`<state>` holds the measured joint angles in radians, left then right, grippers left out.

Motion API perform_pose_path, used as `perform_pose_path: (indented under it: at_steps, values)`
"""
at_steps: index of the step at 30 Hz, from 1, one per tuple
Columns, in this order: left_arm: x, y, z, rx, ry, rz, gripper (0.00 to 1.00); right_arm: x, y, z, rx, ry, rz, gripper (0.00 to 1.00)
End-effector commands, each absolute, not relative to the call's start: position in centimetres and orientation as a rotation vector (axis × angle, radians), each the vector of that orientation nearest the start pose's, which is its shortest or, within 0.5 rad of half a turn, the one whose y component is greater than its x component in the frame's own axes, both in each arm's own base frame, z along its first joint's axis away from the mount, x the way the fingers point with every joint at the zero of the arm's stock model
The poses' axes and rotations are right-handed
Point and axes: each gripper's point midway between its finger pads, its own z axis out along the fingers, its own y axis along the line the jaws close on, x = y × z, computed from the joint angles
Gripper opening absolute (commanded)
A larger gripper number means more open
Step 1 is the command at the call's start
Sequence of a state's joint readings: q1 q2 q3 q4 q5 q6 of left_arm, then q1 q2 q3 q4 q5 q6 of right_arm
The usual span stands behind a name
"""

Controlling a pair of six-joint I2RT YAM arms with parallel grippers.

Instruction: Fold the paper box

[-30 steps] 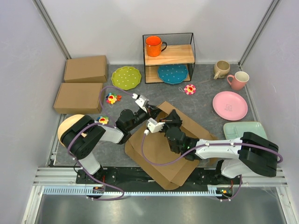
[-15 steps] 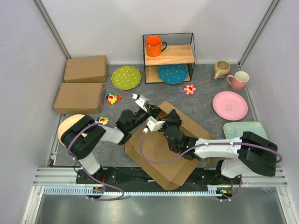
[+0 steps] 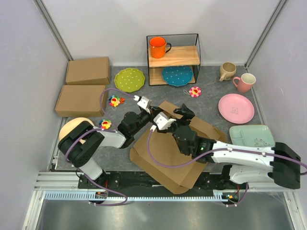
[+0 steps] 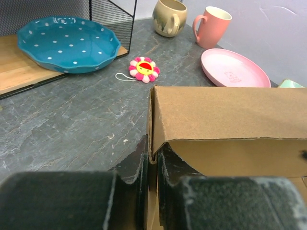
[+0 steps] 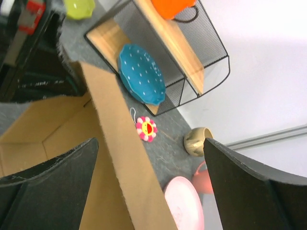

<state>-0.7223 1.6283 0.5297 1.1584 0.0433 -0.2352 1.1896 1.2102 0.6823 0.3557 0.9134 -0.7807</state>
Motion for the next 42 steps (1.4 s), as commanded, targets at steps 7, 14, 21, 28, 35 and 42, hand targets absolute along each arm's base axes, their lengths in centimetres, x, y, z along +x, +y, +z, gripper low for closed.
perform_pose_path:
  at_steps: [7, 14, 21, 28, 35, 42]
  values:
    - [33.7, -29.6, 17.1, 0.407, 1.526, -0.659, 0.02, 23.8, 23.6, 30.7, -0.608, 1.411, 0.016, 0.98]
    - [33.7, -28.4, 17.4, 0.346, 1.527, -0.592, 0.04, 24.5, 24.7, 32.4, -0.350, 1.493, 0.225, 0.86]
    - [33.1, -28.6, 16.4, 0.339, 1.543, -0.587, 0.13, 28.9, 27.3, 29.5, -0.250, 1.615, 0.271, 0.73]
    - [32.5, -28.3, 15.2, 0.341, 1.577, -0.586, 0.19, 32.1, 26.6, 24.9, -0.234, 1.718, 0.270, 0.61]
    - [32.3, -28.7, 14.4, 0.370, 1.602, -0.597, 0.34, 32.5, 25.9, 21.4, -0.262, 1.784, 0.240, 0.58]
    - [32.7, -28.7, 14.1, 0.385, 1.594, -0.570, 0.27, 32.4, 26.0, 20.2, -0.274, 1.810, 0.259, 0.57]
